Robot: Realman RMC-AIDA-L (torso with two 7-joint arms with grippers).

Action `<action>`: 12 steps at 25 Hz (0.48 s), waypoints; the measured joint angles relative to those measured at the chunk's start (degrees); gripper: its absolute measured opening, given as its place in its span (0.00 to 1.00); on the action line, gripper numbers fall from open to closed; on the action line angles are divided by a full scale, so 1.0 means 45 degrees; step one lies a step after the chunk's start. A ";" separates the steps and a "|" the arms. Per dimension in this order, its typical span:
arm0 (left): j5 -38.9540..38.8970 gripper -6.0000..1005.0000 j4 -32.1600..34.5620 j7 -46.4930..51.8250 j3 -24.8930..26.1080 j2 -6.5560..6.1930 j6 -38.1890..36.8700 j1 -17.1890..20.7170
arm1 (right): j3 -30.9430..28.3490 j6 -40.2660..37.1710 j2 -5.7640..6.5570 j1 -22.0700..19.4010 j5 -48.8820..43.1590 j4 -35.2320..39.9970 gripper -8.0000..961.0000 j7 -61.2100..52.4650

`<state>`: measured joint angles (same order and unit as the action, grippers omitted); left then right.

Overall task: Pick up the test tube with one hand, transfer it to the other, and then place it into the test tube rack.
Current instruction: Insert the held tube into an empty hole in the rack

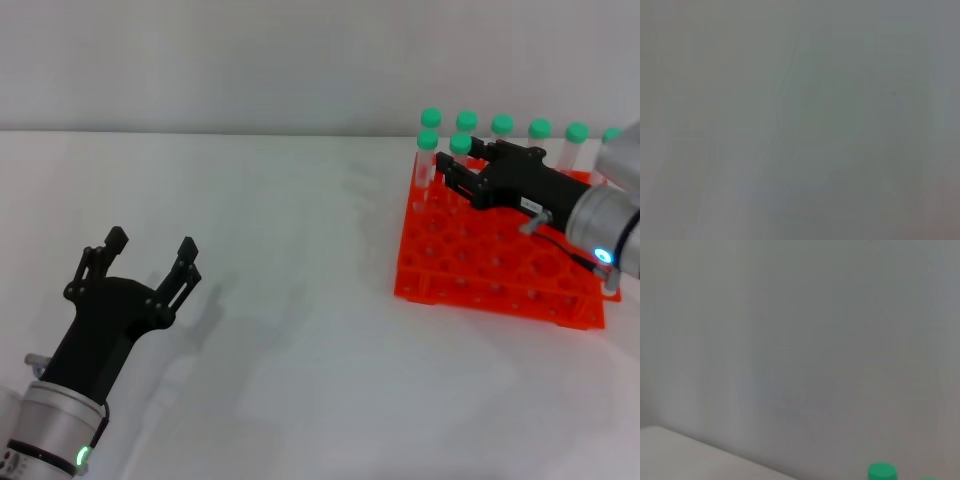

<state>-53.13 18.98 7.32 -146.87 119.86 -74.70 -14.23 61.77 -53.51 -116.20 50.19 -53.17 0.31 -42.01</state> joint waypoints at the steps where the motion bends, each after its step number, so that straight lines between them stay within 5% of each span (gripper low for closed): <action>1: -0.0012 0.88 -0.0059 0.0158 0.0000 -0.0003 0.0000 -0.0005 | 0.0018 -0.0219 0.0000 -0.0132 0.0002 0.0049 0.38 -0.0038; 12: -0.0026 0.88 -0.0312 0.0599 0.0092 -0.0031 -0.0097 -0.0171 | 0.0119 -0.1752 0.0023 -0.2529 0.0085 0.2081 0.65 -0.1168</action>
<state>-53.25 17.57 10.02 -146.45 119.72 -75.14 -15.00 62.31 -61.39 -116.09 38.81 -52.78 9.68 -47.27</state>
